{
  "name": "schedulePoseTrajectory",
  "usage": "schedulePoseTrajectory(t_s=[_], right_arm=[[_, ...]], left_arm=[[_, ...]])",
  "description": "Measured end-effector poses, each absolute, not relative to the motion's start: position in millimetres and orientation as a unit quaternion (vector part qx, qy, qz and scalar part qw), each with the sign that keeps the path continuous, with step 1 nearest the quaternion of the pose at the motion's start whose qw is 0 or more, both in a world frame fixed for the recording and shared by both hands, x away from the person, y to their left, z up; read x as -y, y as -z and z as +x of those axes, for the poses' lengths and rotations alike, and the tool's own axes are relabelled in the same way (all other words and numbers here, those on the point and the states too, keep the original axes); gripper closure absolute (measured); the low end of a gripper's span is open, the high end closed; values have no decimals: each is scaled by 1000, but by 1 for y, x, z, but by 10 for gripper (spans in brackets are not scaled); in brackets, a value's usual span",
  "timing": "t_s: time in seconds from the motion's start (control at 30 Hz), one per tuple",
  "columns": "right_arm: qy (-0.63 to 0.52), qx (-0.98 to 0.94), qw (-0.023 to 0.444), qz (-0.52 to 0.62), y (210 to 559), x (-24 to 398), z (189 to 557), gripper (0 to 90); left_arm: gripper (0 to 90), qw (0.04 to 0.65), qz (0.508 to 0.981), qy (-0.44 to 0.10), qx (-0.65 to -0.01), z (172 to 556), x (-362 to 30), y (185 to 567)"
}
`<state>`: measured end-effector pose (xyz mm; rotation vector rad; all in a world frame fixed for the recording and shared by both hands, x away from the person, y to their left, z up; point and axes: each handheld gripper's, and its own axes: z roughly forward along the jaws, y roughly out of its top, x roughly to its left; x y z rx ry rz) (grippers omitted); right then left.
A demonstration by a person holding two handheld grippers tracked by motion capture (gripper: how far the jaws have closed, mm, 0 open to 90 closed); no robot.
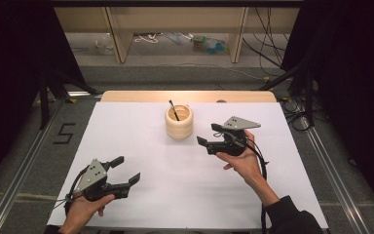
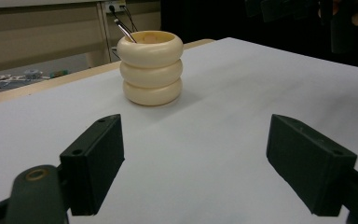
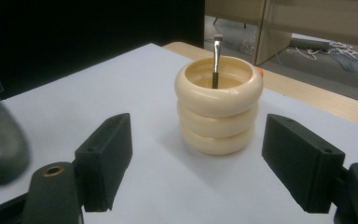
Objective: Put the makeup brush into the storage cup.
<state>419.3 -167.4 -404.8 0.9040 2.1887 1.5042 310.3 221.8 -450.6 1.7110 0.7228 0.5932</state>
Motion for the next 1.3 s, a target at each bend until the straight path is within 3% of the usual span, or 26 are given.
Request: schedulePoseTrajectory(t_s=[0.9,1.3], right_arm=[[-525,-777,163,308,414,173,393,244],[-534,-772,151,311,424,179,376,171]], left_arm=[[189,566,723,-246,-310,310,-221,451],[189,562,725,-248,-311,310,-220,451]])
